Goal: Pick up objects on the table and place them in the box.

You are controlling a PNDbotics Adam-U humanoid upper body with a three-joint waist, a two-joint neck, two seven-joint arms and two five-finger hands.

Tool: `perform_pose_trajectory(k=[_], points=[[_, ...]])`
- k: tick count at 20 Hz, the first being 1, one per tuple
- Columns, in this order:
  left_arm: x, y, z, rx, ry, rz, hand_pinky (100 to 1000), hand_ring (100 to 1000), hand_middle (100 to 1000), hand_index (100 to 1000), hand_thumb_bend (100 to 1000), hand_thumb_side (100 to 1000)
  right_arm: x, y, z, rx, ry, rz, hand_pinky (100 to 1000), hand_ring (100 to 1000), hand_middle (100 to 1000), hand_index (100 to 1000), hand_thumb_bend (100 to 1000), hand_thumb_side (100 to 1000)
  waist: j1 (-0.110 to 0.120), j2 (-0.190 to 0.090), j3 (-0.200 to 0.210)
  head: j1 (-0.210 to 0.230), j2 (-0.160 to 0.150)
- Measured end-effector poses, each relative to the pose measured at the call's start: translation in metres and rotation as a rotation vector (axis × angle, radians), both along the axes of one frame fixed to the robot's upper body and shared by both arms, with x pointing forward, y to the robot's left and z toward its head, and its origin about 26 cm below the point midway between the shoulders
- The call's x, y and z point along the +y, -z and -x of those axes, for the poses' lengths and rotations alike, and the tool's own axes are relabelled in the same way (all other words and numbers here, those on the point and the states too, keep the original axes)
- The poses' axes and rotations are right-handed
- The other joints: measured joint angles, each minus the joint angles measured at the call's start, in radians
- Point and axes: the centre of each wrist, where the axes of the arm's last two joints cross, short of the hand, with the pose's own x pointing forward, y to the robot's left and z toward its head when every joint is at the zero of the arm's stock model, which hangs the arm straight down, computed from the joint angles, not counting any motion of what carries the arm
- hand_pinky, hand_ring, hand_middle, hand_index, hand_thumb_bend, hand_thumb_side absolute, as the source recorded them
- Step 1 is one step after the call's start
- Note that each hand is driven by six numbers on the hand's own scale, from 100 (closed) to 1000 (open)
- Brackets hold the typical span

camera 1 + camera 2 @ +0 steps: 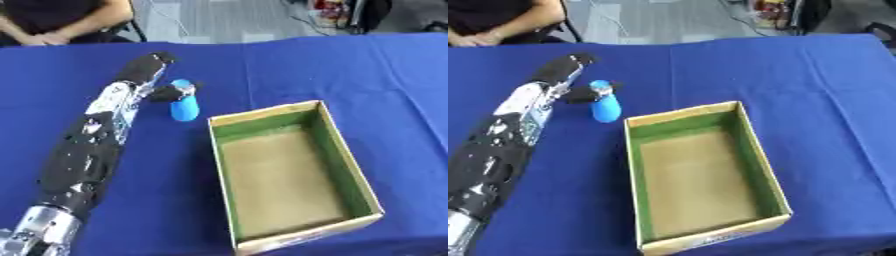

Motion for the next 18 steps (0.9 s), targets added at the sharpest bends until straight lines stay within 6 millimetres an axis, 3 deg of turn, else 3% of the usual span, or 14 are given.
perform_pose_trajectory(k=[18], points=[[-0.002, 0.020, 0.004, 0.073, 0.004, -0.010, 859, 930, 880, 937, 1000, 970, 0.000, 0.000, 0.000, 0.000, -0.001, 0.000, 832, 742, 868, 949, 100, 847, 0.000, 0.000, -0.003, 0.000, 0.000]])
